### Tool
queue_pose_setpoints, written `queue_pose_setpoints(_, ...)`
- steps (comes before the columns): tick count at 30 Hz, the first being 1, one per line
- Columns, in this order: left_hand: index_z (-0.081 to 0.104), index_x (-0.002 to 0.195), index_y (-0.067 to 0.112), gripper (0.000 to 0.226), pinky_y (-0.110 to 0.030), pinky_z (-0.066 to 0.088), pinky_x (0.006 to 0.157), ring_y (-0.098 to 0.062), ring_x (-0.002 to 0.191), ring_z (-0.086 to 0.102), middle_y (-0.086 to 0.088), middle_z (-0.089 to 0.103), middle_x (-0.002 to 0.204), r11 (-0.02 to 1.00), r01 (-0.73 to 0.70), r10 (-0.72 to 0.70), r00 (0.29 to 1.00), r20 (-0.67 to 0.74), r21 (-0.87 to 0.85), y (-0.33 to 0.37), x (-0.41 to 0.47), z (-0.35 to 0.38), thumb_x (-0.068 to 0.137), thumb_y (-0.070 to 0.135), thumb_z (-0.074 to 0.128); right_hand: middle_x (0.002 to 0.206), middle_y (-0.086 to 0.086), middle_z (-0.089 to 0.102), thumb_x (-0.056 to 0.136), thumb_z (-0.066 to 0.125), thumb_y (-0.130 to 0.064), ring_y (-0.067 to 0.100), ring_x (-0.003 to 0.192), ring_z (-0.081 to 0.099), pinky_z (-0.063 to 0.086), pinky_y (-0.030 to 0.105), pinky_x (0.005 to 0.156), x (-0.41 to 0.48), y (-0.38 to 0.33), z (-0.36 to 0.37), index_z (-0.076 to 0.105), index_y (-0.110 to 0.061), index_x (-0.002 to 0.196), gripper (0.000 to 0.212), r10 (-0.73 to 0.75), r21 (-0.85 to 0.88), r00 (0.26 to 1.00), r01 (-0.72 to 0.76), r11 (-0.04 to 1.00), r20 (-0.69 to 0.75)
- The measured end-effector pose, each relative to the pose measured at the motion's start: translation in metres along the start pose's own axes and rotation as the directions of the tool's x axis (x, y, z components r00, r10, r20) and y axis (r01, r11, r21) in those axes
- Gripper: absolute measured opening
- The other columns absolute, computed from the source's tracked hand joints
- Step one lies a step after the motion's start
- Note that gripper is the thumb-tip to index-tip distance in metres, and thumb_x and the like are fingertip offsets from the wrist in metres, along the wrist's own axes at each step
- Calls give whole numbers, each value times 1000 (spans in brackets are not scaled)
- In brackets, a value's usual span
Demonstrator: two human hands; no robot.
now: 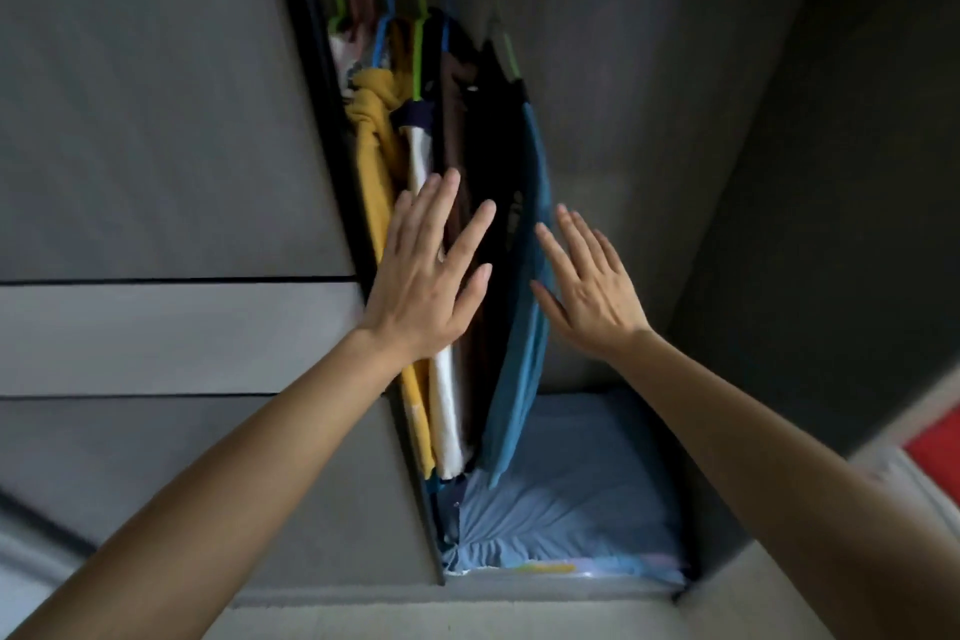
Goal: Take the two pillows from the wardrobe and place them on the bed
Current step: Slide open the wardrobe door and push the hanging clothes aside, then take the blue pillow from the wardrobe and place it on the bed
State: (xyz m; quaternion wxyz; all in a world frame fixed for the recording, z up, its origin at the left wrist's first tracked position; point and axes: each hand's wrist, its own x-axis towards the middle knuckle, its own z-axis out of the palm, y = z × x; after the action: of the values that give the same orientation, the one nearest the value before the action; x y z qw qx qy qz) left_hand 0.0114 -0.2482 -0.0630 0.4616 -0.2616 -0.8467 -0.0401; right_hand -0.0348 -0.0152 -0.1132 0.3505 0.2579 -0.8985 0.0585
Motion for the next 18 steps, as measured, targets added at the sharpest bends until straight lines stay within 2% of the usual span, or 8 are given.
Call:
queue_pose_setpoints(3, 35, 149, 12, 58, -57, 18, 118, -39, 147, 18, -28, 23, 156, 997, -22, 28, 997, 71, -78, 29, 7, 35, 98, 34, 48, 162, 20, 21, 100, 49, -42, 35, 149, 27, 31, 49, 117, -39, 35, -10, 26, -11, 155, 67, 117, -57, 992, -114, 992, 53)
queue_pose_setpoints(10, 38, 148, 13, 54, -55, 17, 119, -40, 147, 18, -27, 23, 156, 975, -70, 115, 971, 210, -212, 95, 24, 128, 99, 35, 45, 163, 19, 21, 99, 45, -43, 35, 148, 28, 30, 48, 118, -107, 127, -7, 26, -12, 156, 67, 265, -136, 951, -244, 960, 162)
queue_pose_setpoints(13, 38, 148, 15, 54, -53, 17, 120, -40, 146, 18, -27, 24, 156, 982, 25, 40, 944, 329, -189, 117, 17, 179, 99, 38, 43, 163, 20, 21, 100, 45, -43, 35, 148, 28, 29, 48, 118, -130, 167, 20, 26, -11, 155, 67, 316, -100, 930, -302, 948, 188)
queue_pose_setpoints(18, 37, 146, 12, 56, -60, 20, 116, -43, 145, 19, -29, 23, 156, 979, 178, -96, 841, 533, -103, 142, -10, 261, 98, 41, 41, 162, 22, 20, 101, 42, -42, 36, 148, 27, 28, 49, 118, -172, 221, 90, 25, -9, 155, 66, 344, -15, 887, -357, 934, 308)
